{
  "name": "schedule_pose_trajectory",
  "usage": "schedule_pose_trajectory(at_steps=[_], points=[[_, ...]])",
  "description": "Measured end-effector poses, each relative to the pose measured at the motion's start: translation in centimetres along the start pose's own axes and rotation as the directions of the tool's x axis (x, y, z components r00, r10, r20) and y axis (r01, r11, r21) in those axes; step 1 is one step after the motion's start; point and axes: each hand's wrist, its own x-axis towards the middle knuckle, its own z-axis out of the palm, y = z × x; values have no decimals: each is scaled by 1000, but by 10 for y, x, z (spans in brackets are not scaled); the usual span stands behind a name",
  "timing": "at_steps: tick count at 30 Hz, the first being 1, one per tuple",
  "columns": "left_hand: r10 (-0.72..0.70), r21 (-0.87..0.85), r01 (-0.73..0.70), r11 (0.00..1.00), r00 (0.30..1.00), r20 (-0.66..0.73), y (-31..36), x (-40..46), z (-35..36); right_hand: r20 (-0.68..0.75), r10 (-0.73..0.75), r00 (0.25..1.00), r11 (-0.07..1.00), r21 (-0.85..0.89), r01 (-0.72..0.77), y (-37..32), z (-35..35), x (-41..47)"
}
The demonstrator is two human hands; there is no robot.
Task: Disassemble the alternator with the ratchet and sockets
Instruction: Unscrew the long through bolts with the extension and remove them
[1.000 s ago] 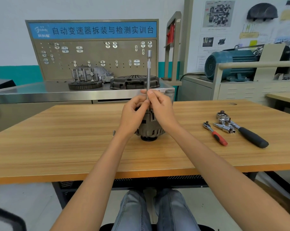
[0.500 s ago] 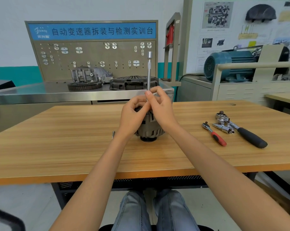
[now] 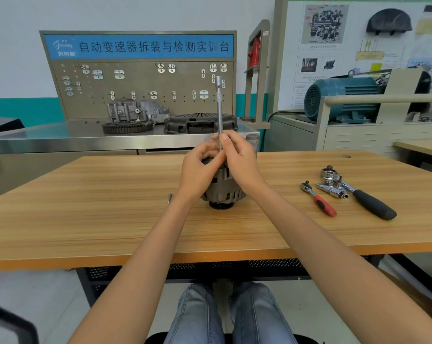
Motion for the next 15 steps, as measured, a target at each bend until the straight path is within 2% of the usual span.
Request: schedule_pose_trajectory(at_steps=[5, 10, 15], points=[[-8, 6, 8, 1000, 1000, 16, 2, 1, -2, 10, 26, 1000, 1000, 11, -26, -4, 1, -2], [-17, -4, 17, 1000, 1000, 9, 5, -2, -1, 2, 64, 998, 993, 99, -64, -7, 1, -4], [-25, -31, 26, 999, 1000, 12, 5, -3, 0, 7, 4, 1000, 997, 72, -5, -6, -1, -5]])
